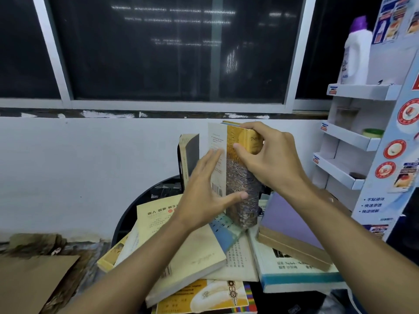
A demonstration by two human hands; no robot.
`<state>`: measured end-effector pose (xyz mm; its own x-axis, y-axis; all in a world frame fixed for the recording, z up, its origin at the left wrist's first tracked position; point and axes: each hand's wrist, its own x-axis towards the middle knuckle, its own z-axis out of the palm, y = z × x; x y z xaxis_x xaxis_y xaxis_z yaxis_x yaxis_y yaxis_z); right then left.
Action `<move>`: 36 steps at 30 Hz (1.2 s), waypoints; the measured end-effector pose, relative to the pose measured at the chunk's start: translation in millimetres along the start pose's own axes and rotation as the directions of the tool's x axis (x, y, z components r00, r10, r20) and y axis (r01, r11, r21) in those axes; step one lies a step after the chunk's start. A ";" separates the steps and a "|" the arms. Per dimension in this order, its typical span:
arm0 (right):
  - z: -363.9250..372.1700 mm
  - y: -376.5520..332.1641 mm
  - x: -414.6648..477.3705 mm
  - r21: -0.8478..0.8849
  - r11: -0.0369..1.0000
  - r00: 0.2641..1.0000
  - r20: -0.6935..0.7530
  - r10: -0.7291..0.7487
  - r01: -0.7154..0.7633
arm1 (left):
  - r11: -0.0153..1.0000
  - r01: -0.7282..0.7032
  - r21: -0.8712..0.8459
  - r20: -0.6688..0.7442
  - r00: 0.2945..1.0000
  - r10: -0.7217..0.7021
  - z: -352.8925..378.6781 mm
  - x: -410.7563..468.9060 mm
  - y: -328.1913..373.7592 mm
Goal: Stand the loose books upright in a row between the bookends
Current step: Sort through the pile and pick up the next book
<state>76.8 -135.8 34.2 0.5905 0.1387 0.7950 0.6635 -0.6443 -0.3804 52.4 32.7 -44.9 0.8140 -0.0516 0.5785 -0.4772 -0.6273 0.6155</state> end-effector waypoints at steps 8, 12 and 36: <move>39.7 3.7 32.4 0.022 0.999 0.996 -0.076 0.037 -0.036 | 0.948 0.080 0.308 -0.066 0.996 -0.063 -45.8 58.8 -60.4; 72.5 6.7 47.1 0.029 0.998 0.992 -0.111 0.053 -0.050 | 0.880 0.132 0.456 -0.040 0.991 -0.128 -53.8 83.0 -86.8; 183.7 40.6 57.2 0.092 0.993 0.984 -0.151 0.090 -0.076 | 0.969 0.137 0.203 0.051 0.987 -0.151 -44.7 104.4 -125.0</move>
<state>222.0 -15.9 -22.5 0.5715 -0.0348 0.8199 0.6559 -0.5810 -0.4819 182.2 140.5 -37.6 0.8925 0.0039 0.4511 -0.2833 -0.7733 0.5673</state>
